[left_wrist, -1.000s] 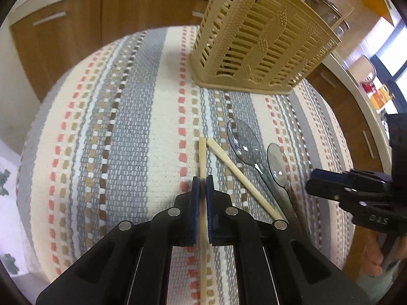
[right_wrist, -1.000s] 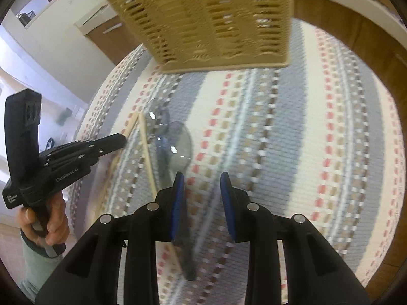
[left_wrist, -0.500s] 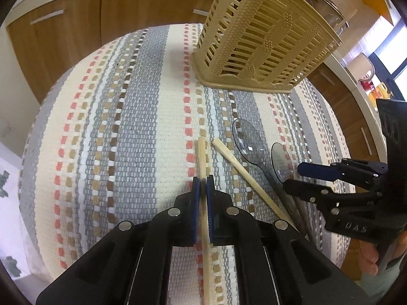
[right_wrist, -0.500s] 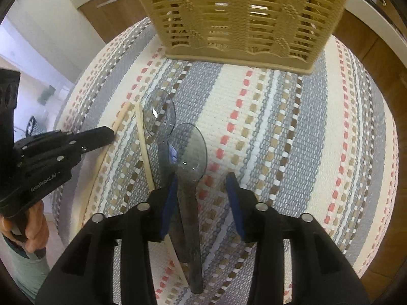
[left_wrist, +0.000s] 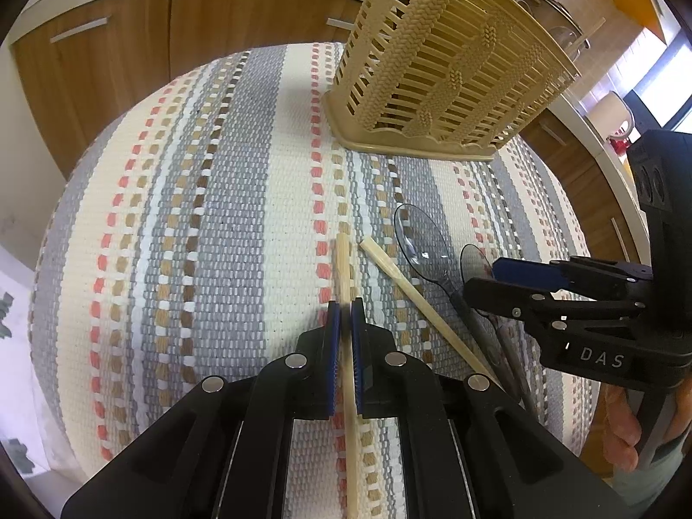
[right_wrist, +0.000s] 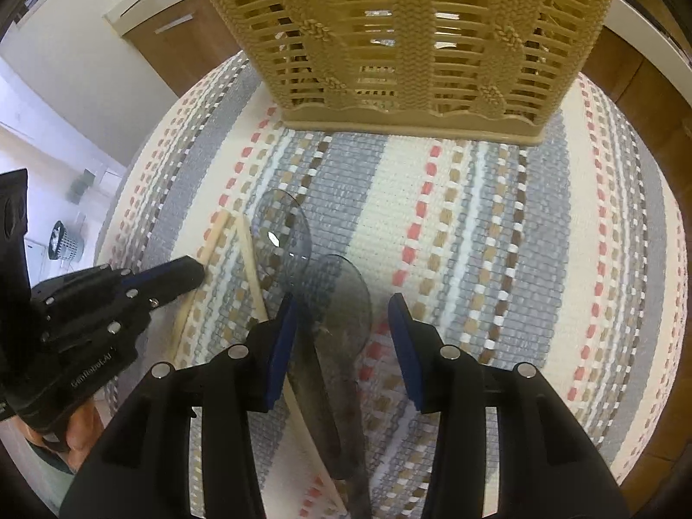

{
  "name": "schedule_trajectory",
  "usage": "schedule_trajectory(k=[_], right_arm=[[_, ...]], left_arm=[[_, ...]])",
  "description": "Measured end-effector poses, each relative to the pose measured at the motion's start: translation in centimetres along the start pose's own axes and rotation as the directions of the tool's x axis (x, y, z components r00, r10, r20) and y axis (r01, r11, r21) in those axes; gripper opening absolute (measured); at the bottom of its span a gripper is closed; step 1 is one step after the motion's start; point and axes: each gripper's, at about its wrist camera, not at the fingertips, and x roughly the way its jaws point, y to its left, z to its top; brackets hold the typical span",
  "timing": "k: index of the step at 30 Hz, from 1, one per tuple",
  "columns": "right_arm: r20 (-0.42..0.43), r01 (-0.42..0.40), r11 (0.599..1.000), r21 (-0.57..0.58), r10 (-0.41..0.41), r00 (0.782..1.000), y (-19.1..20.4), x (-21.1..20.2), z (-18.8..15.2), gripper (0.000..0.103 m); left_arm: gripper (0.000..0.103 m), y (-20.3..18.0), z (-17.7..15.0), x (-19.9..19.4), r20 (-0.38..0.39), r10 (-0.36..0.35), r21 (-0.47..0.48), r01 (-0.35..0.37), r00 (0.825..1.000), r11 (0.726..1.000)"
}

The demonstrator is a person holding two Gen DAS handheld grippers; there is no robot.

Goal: Organize utensils
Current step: 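Grasp a wooden chopstick with the left tool while the right tool grasps a clear spoon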

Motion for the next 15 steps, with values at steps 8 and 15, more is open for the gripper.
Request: schedule_trajectory(k=[8,15], right_arm=[[-0.016,0.102,0.991,-0.086,-0.104,0.994,2.3,1.0,0.8,0.039],[-0.016,0.128,0.987,-0.093,-0.13,0.991,1.9,0.9,0.5,0.03]], left_arm=[[0.004,-0.4,0.2,0.2,-0.009,0.018,0.002,-0.017,1.0,1.0],[0.006,-0.5,1.1,0.5,-0.042,0.023,-0.01,-0.023,0.999,1.0]])
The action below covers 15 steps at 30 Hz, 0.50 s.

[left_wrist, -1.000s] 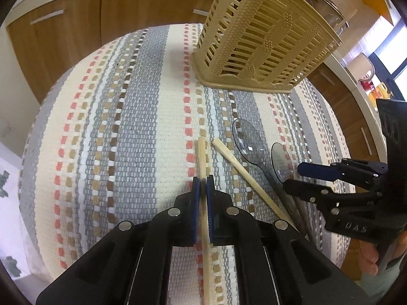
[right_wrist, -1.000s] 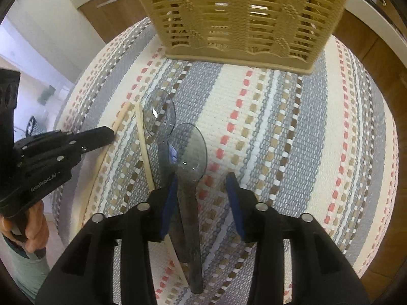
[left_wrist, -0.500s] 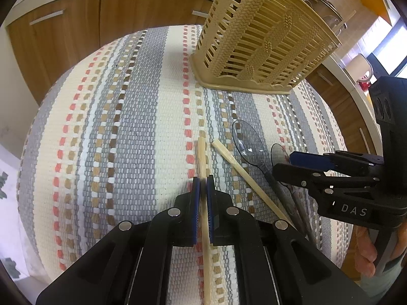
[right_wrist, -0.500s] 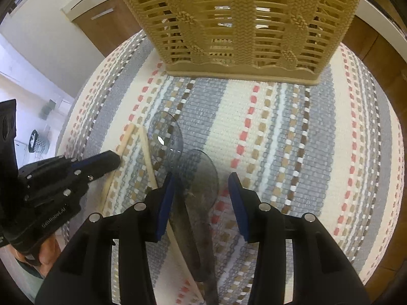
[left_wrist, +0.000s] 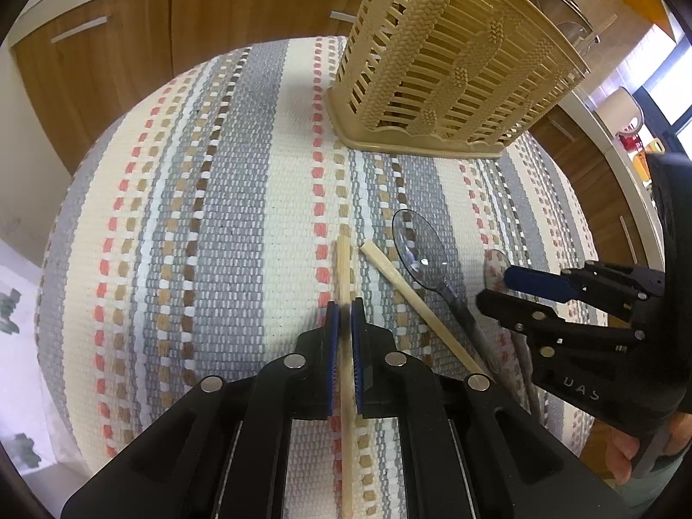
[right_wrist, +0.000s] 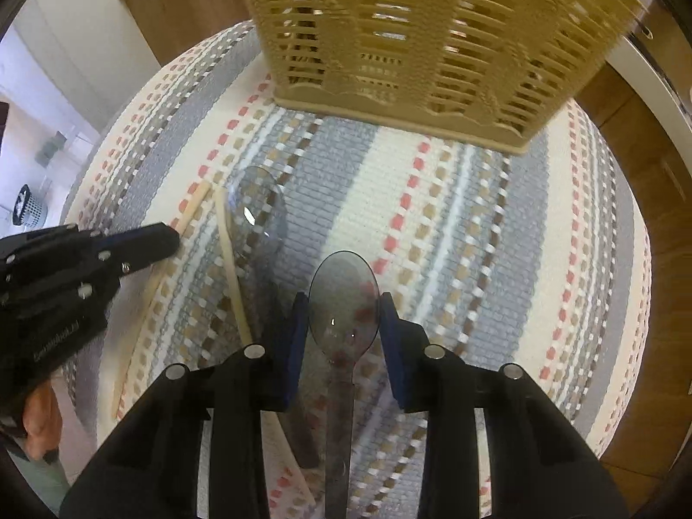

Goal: Organize utensils
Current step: 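Grasp a wooden chopstick with the left tool while the right tool grasps a clear spoon, then carry the chopstick and spoon over the tan holder and open both tools to drop them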

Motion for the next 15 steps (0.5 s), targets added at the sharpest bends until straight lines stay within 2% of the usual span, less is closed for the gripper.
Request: schedule_trajectory(k=[5,7,10,12,15], right_arm=[[0.02,-0.05,0.998,0.031,0.05,0.999,-1.8,-0.3,-0.7,0.03],[0.035,-0.061,0.998,0.025,0.061,0.998,-1.8,-0.5,-0.8,0.03],[0.072,-0.07,0.998,0.003,0.07,0.995,-2.3,-1.4,-1.6,0.03],[0.098,-0.083,0.997,-0.011,0.083,0.992,-2.2,-2.2,-1.8,0.03],[0.136,-0.094,0.995,-0.028,0.097,0.986,-2.3,-3.5,-2.3,0.029]], left_arm=[[0.009,-0.7,0.6,0.5,-0.003,0.035,0.007,-0.035,0.999,0.999],[0.009,-1.5,0.8,0.7,0.003,0.078,0.028,-0.078,0.997,0.997],[0.003,-2.4,0.7,1.0,0.013,0.151,0.075,-0.152,0.988,0.986],[0.003,-2.4,0.4,1.0,0.025,0.156,0.075,-0.157,0.987,0.985],[0.002,-1.7,0.2,0.6,0.05,0.11,0.033,-0.112,0.993,0.993]])
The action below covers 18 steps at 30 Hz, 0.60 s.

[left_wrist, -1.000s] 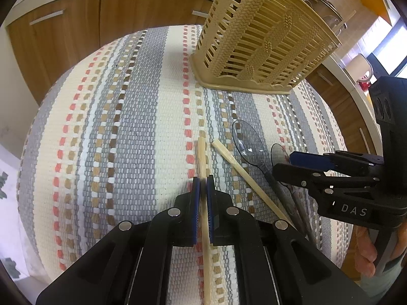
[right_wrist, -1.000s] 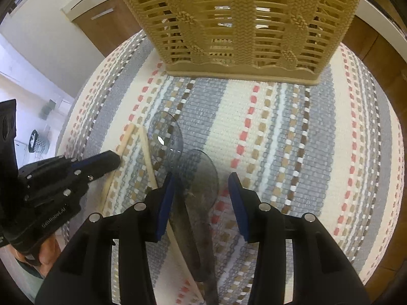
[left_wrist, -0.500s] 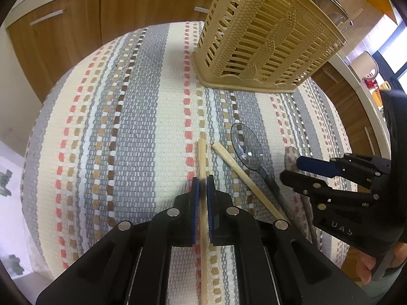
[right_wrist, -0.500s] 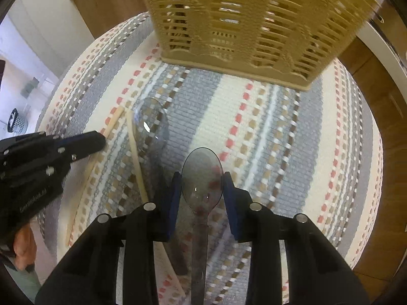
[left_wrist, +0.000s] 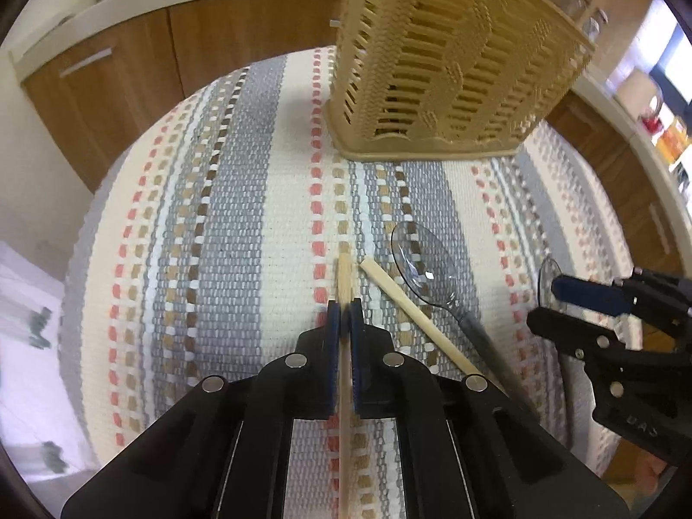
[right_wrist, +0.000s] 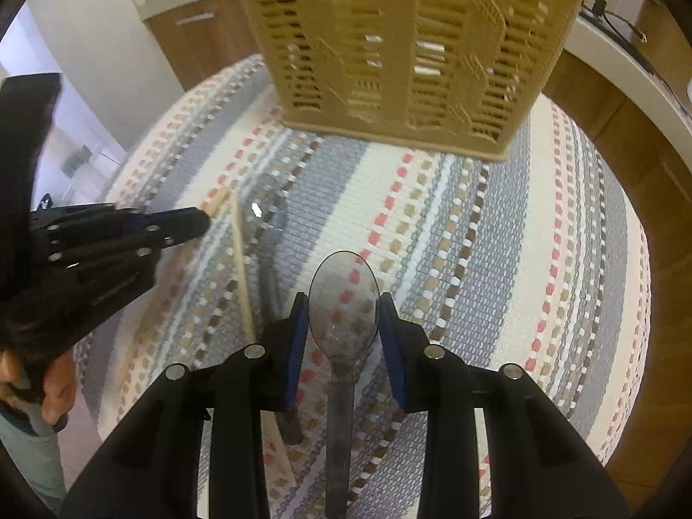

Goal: Organize utensils
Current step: 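Carry the chopstick and spoon over the tan holder and open both tools to drop them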

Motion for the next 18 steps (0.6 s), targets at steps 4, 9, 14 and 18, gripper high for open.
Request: schedule_trajectory(k=[4,9,14,18], right_arm=[[0.066,-0.034,0.999,-0.007,0.035,0.997,-1.8,-3.3,-1.5,0.029],[0.174,-0.093,0.996,-0.014,0.094,0.98,-2.0,-6.3,-3.0,0.03],[0.314,-0.132,0.99,-0.051,0.141,0.939,-1.5,-10.3,-4.3,0.029],[0.411,-0.131,0.99,-0.058,0.143,0.9,-1.1,-13.1,-4.0,0.029]], left_arm=[[0.002,1.3,-0.6,-2.0,0.095,-0.092,-0.059,0.098,0.991,0.993],[0.002,1.1,-0.9,-6.3,0.259,-0.14,-0.053,0.159,0.956,0.986],[0.002,0.2,-0.5,-10.5,0.424,-0.146,-0.026,0.174,0.894,0.984],[0.003,-1.4,-0.4,-14.5,0.552,-0.131,-0.003,0.159,0.823,0.987]])
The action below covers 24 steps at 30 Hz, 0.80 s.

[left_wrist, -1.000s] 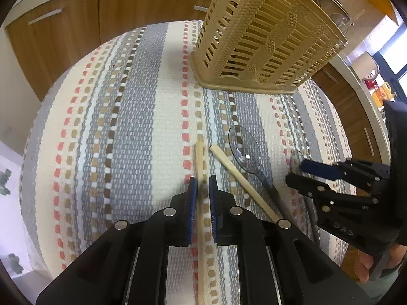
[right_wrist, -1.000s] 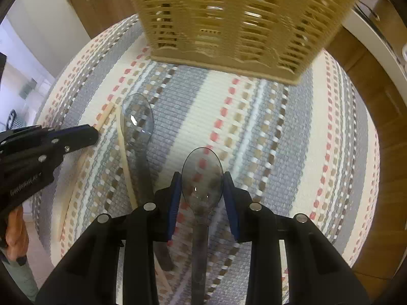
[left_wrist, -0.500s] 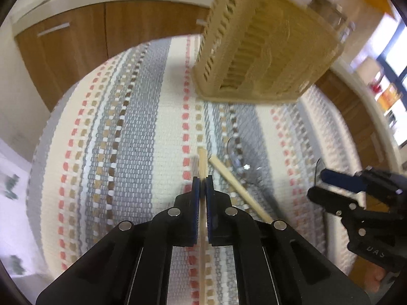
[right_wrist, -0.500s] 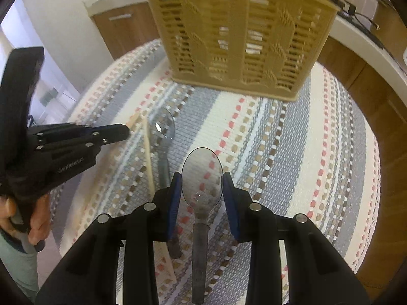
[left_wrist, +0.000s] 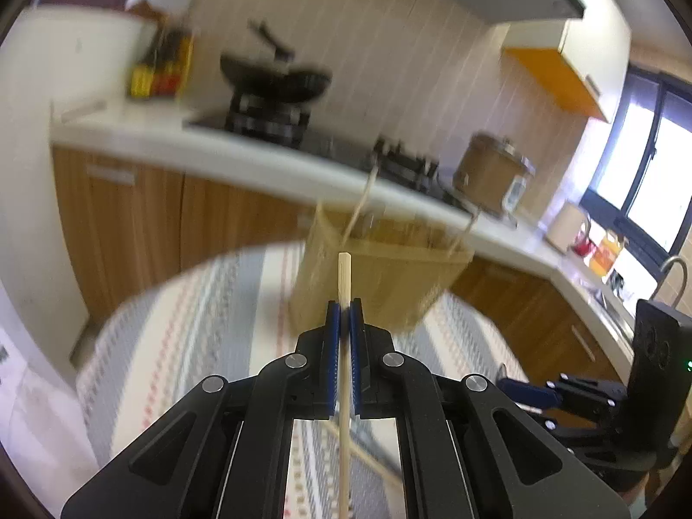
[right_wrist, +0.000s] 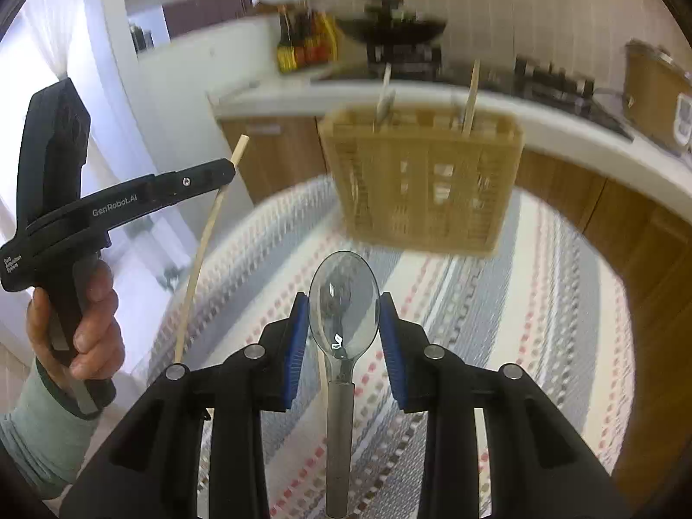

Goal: Organize utensils
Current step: 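Carry the chopstick and spoon over the tan holder and open both tools to drop them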

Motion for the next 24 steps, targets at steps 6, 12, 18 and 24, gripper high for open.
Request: schedule_trajectory(k=[6,12,18,24], right_arm=[[0.2,-0.012,1.0,0.023,0.007,0.98,-0.6,-4.1,4.6,0.029],[0.372,0.0,0.996,0.09,-0.034,0.928,-3.4,-6.0,10.9,0.03],[0.478,0.003,0.981,0.194,-0.097,0.873,-8.2,-5.1,15.7,0.03],[0.47,0.07,0.966,0.248,-0.183,0.863,-12.3,-1.6,17.6,0.03]], left_arm=[[0.003,-3.1,4.8,-1.7,0.193,0.007,0.057,-0.018,0.981,0.998],[0.003,-5.1,10.4,-1.3,0.358,0.033,0.072,-0.063,0.933,0.995],[0.003,-5.1,13.7,2.5,0.419,0.063,0.043,-0.089,0.906,0.995],[0.003,-3.8,14.3,6.2,0.434,0.049,0.025,-0.066,0.9,0.997]])
